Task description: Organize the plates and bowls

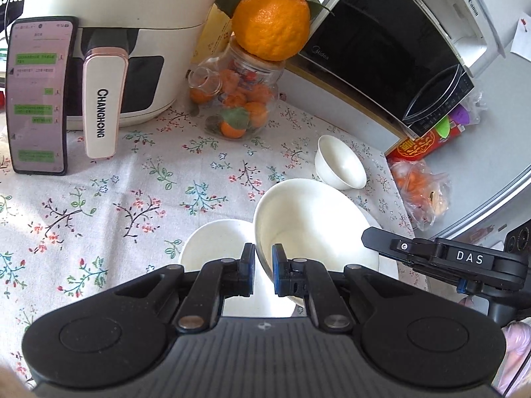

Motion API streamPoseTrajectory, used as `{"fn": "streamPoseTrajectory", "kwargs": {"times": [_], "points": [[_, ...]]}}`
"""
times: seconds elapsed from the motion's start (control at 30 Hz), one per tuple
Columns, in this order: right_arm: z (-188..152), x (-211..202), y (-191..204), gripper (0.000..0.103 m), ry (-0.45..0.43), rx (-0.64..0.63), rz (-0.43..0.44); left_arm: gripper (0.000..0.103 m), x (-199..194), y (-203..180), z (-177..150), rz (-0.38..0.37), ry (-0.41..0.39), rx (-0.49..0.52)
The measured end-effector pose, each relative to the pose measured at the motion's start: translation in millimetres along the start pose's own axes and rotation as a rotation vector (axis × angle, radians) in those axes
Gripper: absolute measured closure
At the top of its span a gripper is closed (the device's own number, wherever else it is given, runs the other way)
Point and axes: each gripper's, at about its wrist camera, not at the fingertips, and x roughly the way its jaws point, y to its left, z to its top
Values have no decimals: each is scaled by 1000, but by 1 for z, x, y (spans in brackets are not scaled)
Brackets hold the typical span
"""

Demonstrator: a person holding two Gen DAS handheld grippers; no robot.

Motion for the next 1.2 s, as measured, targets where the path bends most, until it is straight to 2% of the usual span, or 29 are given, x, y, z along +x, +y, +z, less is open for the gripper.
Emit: {"fn": "streamPoseTrajectory", "kwargs": {"times": [0.23, 0.47, 0.73, 1.03, 1.2], "points": [[-15, 17, 21, 93, 64, -58, 7, 94, -8, 20, -3, 38, 14, -23], [-25, 33, 34, 93, 110, -121, -24, 94, -10, 25, -4, 89, 14, 2], [-32, 40, 37, 93, 140, -165, -67, 94, -6, 18, -7, 146, 13, 80], [-38, 43, 45, 93, 152, -259, -133, 94, 4, 2, -17, 229, 19, 214], [-41, 46, 45, 93, 163, -284, -159, 93, 8, 1, -20, 247, 29, 236]]}}
